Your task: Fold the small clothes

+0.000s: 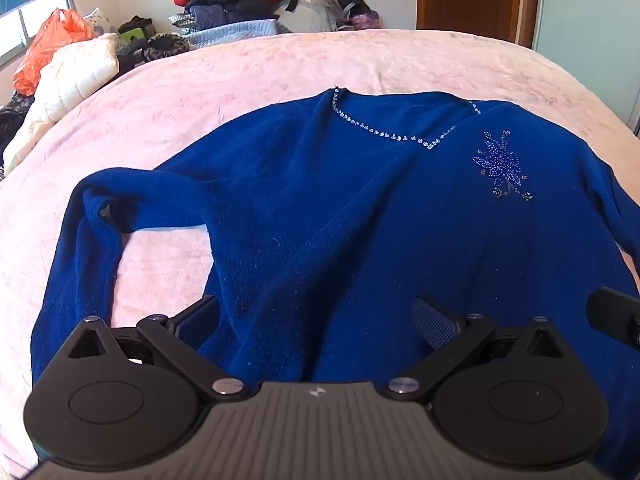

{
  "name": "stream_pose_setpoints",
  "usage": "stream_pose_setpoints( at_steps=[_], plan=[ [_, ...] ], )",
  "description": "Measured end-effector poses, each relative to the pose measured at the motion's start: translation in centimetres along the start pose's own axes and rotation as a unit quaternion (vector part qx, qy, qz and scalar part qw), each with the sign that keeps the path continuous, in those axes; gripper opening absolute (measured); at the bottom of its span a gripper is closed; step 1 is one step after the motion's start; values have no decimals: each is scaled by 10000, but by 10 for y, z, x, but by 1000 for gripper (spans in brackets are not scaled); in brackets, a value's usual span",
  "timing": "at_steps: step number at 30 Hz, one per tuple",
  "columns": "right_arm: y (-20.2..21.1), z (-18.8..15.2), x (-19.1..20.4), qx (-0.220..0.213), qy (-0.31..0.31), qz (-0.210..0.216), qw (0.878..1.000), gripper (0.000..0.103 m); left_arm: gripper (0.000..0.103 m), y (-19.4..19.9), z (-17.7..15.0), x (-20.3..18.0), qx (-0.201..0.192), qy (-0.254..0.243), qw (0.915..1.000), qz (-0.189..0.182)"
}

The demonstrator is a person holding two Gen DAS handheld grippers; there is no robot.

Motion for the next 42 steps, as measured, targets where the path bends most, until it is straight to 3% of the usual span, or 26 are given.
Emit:
stream_pose_setpoints(
  at_steps=[24, 35, 42],
  plan=[
    [-1, -6, 3, 98, 133, 4, 9999, 103, 103, -7, -2, -4, 275, -154, 9995, 38],
    [1, -7, 4, 26, 237, 45, 9997, 103, 103, 2, 4, -11, -153, -405, 9991, -29],
    [2, -6, 0, -87, 278, 10, 9996, 103, 103, 4, 5, -9, -297, -251, 9991, -142]
  ],
)
Point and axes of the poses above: each gripper's, at about its wrist camera, not at the fingertips, and y roughly against the way its jaws point, x to its left, z to its top, the point moved 7 cm from there along -y, roughly the way its jaws point, and after that the axes turned 11 degrees about -y, right-handed, at the moved point
